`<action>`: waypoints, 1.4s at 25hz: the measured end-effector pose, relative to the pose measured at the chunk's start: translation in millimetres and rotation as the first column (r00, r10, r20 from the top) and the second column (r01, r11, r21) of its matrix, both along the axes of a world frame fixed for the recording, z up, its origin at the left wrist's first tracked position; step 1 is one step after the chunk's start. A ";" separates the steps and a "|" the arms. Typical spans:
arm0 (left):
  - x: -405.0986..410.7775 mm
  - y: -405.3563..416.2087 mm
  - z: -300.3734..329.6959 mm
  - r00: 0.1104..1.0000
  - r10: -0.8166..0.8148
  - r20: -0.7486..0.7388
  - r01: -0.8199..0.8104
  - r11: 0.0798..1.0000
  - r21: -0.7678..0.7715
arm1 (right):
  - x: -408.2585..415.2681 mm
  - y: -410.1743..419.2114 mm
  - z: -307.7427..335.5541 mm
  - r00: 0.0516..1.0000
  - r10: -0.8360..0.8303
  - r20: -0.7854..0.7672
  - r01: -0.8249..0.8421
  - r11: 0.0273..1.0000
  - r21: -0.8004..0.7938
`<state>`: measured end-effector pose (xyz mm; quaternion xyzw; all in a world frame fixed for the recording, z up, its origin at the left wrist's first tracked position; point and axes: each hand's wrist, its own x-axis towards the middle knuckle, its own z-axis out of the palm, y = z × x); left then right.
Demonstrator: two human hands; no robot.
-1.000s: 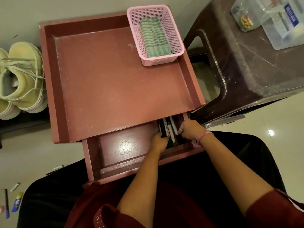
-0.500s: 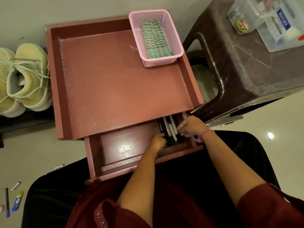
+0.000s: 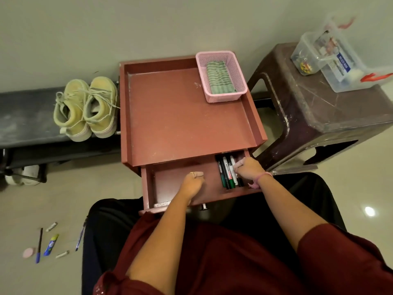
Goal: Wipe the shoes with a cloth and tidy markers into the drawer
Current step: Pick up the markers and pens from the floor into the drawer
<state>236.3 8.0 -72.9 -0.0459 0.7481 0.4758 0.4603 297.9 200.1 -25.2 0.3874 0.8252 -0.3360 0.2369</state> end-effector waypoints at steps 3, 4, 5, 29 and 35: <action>-3.7 -31.6 20.8 0.998 0.042 -0.046 -0.042 0.999 -0.001 | -3.7 -29.0 19.5 0.998 0.017 -0.063 -0.018 1.000 -0.013; -3.9 -42.5 27.8 0.997 0.059 -0.056 -0.059 0.998 0.003 | -4.5 -39.3 25.7 0.997 0.013 -0.082 -0.015 1.000 -0.027; -2.8 -54.7 35.9 0.995 0.080 -0.064 -0.080 0.997 0.011 | -5.9 -50.3 32.3 0.994 0.022 -0.104 -0.026 0.999 -0.035; -46.6 -487.4 -21.5 0.554 0.733 -0.394 -0.831 0.520 -0.200 | -225.9 -454.2 8.3 0.453 0.873 -0.179 -0.891 0.450 -0.060; -44.4 -487.8 -128.6 0.654 0.682 -0.327 -0.754 0.551 -0.358 | -253.5 -475.4 -103.8 0.011 0.991 0.130 -0.994 0.026 -0.109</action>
